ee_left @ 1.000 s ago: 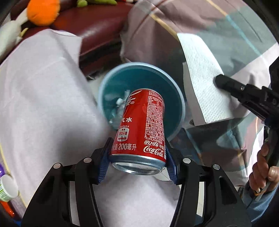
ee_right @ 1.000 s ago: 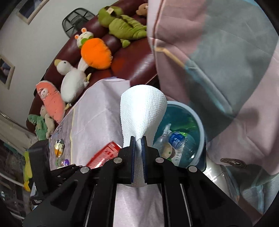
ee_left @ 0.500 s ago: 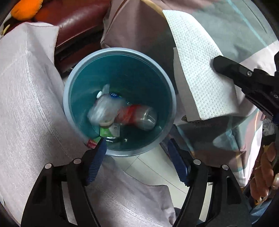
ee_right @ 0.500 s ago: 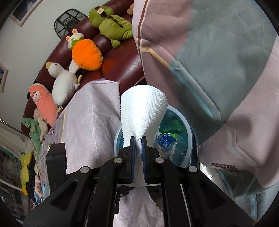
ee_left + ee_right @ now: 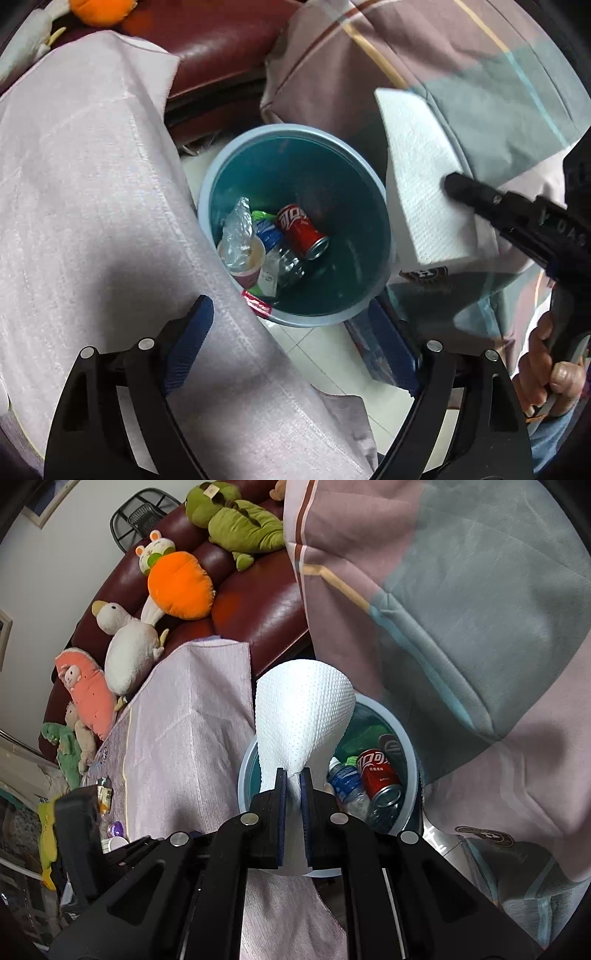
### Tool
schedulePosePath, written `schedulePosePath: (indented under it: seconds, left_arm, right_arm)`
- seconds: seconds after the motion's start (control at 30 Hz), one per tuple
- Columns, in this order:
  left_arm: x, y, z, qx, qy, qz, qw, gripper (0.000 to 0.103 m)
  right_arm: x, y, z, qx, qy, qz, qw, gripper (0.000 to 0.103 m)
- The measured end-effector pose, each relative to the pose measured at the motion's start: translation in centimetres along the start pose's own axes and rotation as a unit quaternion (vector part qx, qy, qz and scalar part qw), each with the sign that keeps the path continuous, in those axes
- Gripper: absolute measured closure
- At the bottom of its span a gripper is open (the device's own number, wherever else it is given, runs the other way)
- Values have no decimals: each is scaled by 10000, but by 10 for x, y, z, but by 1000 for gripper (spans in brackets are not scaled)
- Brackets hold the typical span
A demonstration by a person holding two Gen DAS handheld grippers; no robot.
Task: Collect trash
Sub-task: 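Carry can and tissue over the teal wastebasket and open both tools, then move both tools back to the table toward the blue tray and pill bottle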
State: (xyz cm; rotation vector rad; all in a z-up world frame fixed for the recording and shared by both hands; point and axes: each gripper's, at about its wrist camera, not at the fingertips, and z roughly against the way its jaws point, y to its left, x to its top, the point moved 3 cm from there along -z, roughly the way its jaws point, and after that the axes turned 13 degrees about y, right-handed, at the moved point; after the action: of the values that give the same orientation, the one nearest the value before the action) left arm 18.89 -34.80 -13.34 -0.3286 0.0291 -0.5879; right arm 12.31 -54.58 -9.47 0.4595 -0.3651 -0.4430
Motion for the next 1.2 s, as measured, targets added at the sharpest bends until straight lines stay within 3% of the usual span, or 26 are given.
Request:
schedulePosePath:
  seconds: [0.1,0.17,0.23,0.43,0.8,1.2]
  left_arm:
    - [-2,3,4,15,-58,43,10000,16]
    - [-4,5,4,-4,-72,65,10000,15]
    - [-6,8,6,-9,-86,83,9999,15]
    - [-6,15,11,-59,-145,160,9997,14]
    - [-25,36,32,-192,-311,317,9988,14]
    - [-89,83,86,-34,-725,709,9948,13]
  right_arm:
    - [-4,3,-9,-100,174,93,9998,90]
    - [-5,3,-13,-160,231,72,9996,71]
    - [-6,4,-12,-245,192,66,9995,62]
    - [-7,10,-9,-338,148,88,9993,57]
    - [-12,30,-7,-464,204,105,9987,33]
    - [-52,101,-5,-476,410,687,9957,28]
